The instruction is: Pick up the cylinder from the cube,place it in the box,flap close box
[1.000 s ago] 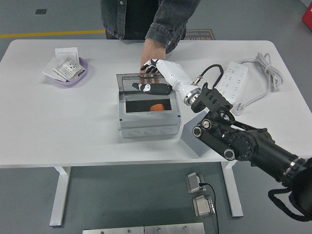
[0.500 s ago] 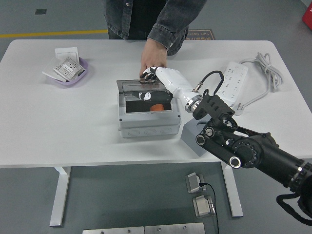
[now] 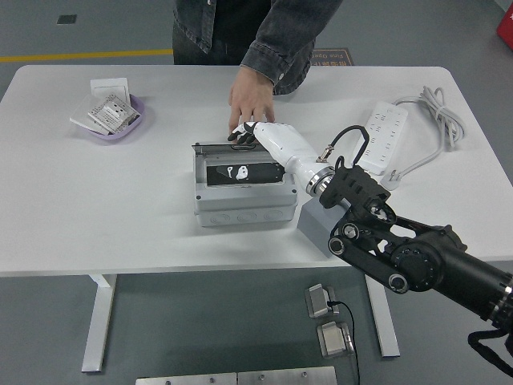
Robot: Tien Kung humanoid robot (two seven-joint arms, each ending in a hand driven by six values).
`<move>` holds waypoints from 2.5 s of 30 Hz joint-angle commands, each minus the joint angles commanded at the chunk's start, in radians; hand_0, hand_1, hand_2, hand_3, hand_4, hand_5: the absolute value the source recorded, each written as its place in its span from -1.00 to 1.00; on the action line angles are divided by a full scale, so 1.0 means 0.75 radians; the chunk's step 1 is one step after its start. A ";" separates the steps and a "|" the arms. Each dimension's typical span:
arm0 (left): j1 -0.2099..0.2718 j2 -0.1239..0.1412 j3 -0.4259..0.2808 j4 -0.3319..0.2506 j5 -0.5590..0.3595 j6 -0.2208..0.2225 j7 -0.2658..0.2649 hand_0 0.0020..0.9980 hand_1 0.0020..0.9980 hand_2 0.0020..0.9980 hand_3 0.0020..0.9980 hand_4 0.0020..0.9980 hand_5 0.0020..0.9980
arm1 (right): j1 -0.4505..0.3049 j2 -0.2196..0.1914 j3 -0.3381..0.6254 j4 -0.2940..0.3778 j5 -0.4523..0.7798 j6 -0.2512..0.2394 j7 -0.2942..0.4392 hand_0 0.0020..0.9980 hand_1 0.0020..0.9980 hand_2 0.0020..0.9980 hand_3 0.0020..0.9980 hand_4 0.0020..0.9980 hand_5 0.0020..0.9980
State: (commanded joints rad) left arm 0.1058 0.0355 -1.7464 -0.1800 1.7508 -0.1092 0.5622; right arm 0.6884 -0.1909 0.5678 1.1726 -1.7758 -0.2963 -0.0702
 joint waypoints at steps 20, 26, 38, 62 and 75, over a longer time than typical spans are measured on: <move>0.006 -0.005 -0.017 0.000 0.015 -0.004 0.007 0.36 0.39 0.22 0.28 0.46 -0.10 | -0.129 -0.055 0.158 0.072 -0.043 0.054 -0.015 0.28 0.30 0.36 0.45 0.79 0.31; 0.016 -0.002 -0.021 0.000 0.010 -0.003 0.014 0.36 0.38 0.22 0.28 0.45 -0.10 | -0.254 -0.146 0.347 0.229 -0.112 0.142 -0.029 0.28 0.30 0.35 0.45 0.78 0.30; 0.025 -0.017 0.013 0.000 -0.045 0.002 0.012 0.36 0.38 0.22 0.28 0.46 -0.10 | -0.665 -0.161 0.883 0.440 0.123 0.116 0.218 0.29 0.28 0.34 0.43 0.76 0.29; -0.012 0.002 0.006 0.000 -0.092 0.009 0.008 0.38 0.38 0.24 0.30 0.45 -0.10 | -0.837 0.036 1.381 0.112 1.241 0.457 0.409 0.23 0.25 0.32 0.38 0.79 0.36; -0.004 0.030 0.016 0.000 -0.122 0.022 -0.003 0.38 0.39 0.25 0.32 0.46 -0.09 | -0.880 0.050 1.349 0.320 1.615 0.518 0.448 0.19 0.23 0.30 0.37 0.79 0.39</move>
State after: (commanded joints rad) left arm 0.1028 0.0580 -1.7345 -0.1800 1.6592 -0.0926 0.5600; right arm 0.0285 -0.1533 1.5797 1.4129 -0.5643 0.0922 0.2657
